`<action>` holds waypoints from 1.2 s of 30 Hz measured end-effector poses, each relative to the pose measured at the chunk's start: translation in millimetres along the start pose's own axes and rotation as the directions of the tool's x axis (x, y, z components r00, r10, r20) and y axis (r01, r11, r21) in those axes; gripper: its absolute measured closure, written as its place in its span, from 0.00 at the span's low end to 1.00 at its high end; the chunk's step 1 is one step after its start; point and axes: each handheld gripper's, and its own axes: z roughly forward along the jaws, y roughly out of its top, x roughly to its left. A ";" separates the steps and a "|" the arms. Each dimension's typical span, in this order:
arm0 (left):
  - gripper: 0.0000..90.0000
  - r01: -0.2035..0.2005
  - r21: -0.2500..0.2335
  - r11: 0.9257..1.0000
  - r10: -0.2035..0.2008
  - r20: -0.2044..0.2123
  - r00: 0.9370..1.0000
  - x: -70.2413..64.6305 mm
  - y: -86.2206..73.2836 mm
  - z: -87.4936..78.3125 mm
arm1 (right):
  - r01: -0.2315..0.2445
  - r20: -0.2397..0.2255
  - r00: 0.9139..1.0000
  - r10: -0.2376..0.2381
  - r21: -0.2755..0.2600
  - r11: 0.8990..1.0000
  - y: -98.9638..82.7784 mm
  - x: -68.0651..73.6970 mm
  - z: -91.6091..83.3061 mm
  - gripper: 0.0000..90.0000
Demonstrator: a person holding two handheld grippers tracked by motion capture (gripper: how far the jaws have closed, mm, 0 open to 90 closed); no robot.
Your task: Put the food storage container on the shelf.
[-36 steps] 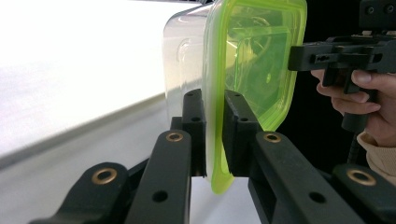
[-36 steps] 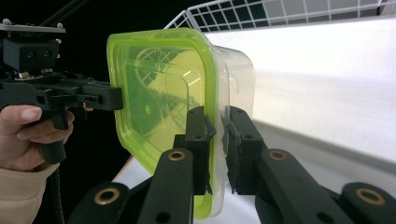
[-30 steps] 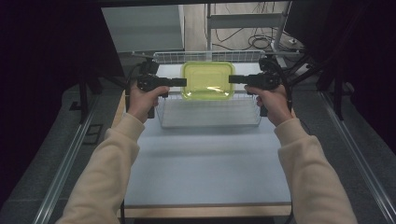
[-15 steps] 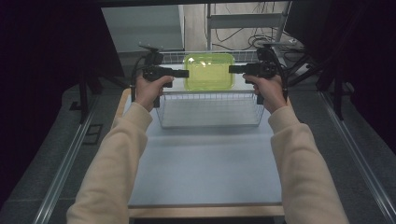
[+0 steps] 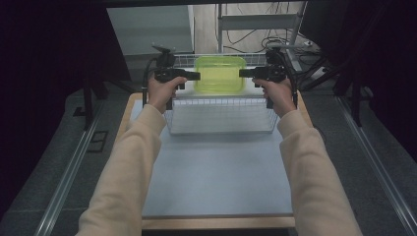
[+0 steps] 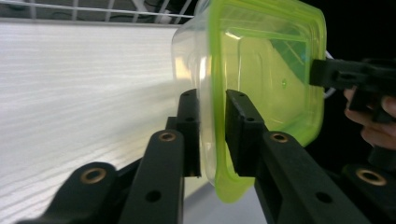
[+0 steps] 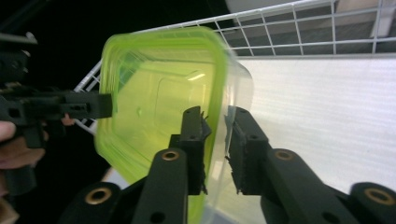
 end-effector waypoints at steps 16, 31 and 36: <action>0.28 -0.008 -0.034 0.999 0.007 -0.023 1.000 6.5 4.1 12.2 | -0.018 0.077 0.997 0.021 -0.043 0.999 -4.2 -9.6 7.3 0.49; 0.24 -0.174 -0.101 0.980 0.173 -0.022 0.985 -31.3 -35.2 -50.2 | 0.182 0.006 0.983 -0.183 -0.119 0.976 -39.9 13.1 -43.3 0.33; 0.24 -0.238 -0.110 0.965 0.239 -0.009 0.971 -42.1 -72.2 -67.5 | 0.223 -0.030 0.973 -0.227 -0.106 0.969 -68.6 14.3 -56.1 0.31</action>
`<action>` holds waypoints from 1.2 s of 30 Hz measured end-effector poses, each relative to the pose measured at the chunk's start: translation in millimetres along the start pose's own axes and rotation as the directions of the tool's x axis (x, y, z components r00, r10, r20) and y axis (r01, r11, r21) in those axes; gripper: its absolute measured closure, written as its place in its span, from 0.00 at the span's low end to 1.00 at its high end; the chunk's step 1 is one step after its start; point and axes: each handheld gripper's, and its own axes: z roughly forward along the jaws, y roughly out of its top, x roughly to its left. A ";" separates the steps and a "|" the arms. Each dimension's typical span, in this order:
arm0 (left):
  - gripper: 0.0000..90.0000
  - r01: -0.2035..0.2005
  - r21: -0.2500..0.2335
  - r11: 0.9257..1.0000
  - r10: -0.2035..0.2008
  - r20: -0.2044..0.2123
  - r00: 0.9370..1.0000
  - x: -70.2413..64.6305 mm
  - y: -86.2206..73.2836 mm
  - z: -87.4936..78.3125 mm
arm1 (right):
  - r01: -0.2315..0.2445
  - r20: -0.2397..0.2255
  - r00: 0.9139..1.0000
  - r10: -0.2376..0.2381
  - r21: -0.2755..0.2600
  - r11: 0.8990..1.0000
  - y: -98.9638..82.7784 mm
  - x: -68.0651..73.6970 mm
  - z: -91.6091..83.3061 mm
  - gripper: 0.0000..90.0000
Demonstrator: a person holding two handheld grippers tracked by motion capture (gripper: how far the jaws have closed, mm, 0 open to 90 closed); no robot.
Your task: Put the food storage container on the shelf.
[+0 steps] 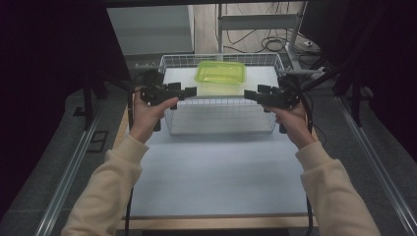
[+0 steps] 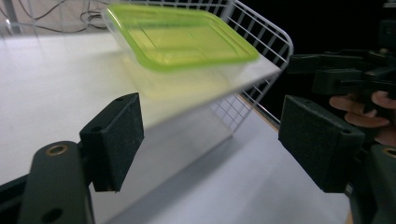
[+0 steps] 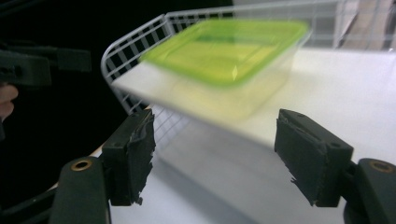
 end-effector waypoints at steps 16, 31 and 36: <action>0.27 0.005 0.073 0.997 -0.009 0.049 0.999 -13.7 -125.0 -14.2 | 0.058 -0.099 0.994 -0.054 0.041 0.997 -104.7 15.1 -36.9 0.30; 0.28 0.021 0.198 0.980 -0.036 0.073 0.997 -3.4 -189.8 2.3 | 0.053 -0.087 0.995 -0.042 0.134 0.990 -166.2 4.7 -32.7 0.28; 0.28 0.012 0.195 0.981 -0.027 0.074 0.997 -4.2 -189.9 2.2 | 0.067 -0.101 0.993 -0.055 0.113 0.991 -172.2 3.3 -35.4 0.25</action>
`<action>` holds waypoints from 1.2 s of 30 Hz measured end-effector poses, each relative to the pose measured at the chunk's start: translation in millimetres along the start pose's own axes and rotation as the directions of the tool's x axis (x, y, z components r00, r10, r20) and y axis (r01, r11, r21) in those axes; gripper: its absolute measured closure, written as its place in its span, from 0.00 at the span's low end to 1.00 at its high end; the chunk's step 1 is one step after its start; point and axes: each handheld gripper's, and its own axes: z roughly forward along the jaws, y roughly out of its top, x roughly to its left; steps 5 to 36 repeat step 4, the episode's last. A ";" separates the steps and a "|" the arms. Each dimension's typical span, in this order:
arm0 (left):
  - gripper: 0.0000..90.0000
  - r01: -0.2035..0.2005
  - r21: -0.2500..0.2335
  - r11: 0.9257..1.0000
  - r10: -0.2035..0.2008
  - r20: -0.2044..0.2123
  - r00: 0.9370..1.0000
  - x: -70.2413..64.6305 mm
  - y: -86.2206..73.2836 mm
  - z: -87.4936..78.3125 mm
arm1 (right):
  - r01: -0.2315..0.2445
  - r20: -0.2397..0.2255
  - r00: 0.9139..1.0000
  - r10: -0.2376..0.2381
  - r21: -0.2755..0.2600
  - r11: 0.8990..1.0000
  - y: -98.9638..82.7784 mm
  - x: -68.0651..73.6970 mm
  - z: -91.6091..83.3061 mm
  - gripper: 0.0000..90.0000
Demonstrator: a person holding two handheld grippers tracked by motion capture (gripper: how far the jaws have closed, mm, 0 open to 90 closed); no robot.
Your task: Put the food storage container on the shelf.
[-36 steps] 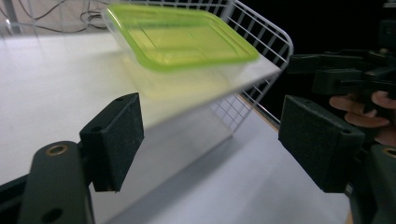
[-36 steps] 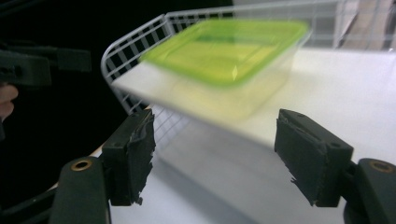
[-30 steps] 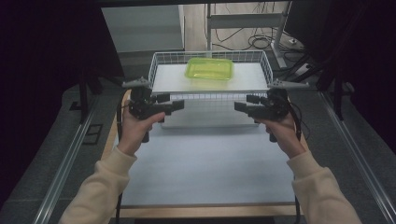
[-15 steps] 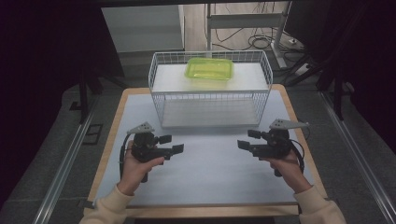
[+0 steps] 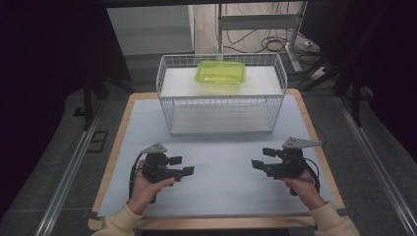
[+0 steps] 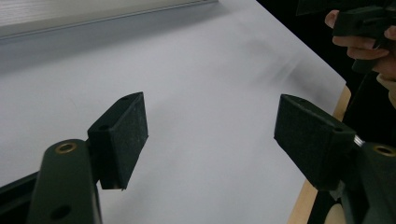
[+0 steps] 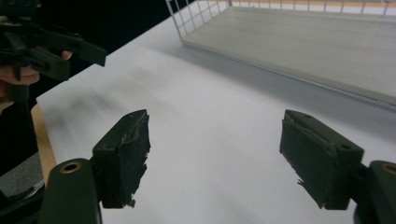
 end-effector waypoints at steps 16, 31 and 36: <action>0.28 -0.004 0.007 1.000 0.004 -0.016 1.000 4.0 -5.2 0.9 | 0.021 0.010 1.000 -0.021 -0.007 1.000 -12.2 -3.2 2.5 0.17; 0.28 -0.004 0.007 1.000 0.004 -0.016 1.000 4.0 -5.2 0.9 | 0.021 0.010 1.000 -0.021 -0.007 1.000 -12.2 -3.2 2.5 0.17; 0.28 -0.004 0.007 1.000 0.004 -0.016 1.000 4.0 -5.2 0.9 | 0.021 0.010 1.000 -0.021 -0.007 1.000 -12.2 -3.2 2.5 0.17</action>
